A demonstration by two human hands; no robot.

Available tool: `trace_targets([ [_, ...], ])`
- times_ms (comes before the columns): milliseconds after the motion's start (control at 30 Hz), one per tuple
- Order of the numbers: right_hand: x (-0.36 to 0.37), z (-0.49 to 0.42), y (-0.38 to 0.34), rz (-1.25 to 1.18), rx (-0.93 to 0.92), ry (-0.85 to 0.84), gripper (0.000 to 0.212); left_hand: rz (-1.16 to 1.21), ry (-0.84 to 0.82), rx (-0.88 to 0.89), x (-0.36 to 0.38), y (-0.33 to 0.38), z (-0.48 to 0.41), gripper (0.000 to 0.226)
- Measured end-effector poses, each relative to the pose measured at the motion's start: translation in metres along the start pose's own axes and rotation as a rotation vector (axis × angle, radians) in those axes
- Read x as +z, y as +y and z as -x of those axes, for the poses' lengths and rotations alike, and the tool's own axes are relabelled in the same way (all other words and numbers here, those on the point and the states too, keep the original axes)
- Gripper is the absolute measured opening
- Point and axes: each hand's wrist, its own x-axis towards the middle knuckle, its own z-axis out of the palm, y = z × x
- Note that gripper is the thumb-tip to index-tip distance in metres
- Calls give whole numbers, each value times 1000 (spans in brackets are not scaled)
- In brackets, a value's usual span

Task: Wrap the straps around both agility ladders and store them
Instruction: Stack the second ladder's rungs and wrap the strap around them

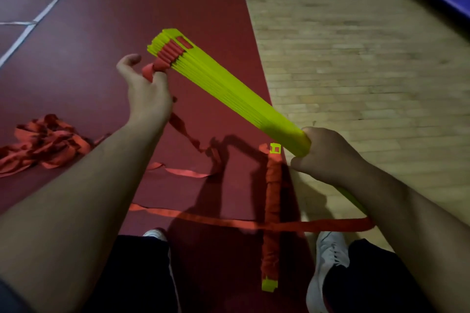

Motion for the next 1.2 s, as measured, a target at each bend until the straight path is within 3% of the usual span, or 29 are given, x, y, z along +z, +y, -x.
trace_targets([
  [200,-13,3,4,-38,24,47,24,-61,-209,158,-15,0,6,8],
  [333,-15,1,7,-107,49,34,14,12,-312,8,-16,4,7,34],
  [467,-10,2,6,-126,19,-8,17,102,-431,-215,-8,5,12,20],
  [633,-7,-1,2,-215,23,-7,15,232,-335,-102,-11,23,15,32],
  [733,-9,-4,1,-340,76,-6,22,209,-365,39,-15,29,17,10],
  [867,-8,-6,2,-306,60,-27,12,-162,-319,292,-15,16,11,3],
  [967,-7,-6,-1,-261,40,-7,12,-490,-185,332,-16,8,6,19],
  [1033,-9,-6,-4,-227,25,18,13,-548,-116,296,-17,11,6,19],
  [1133,-14,-2,-14,-168,-5,62,15,-425,-115,254,-12,18,10,11],
  [1200,-20,1,-24,-157,-5,62,17,-139,-162,161,-4,28,16,10],
])
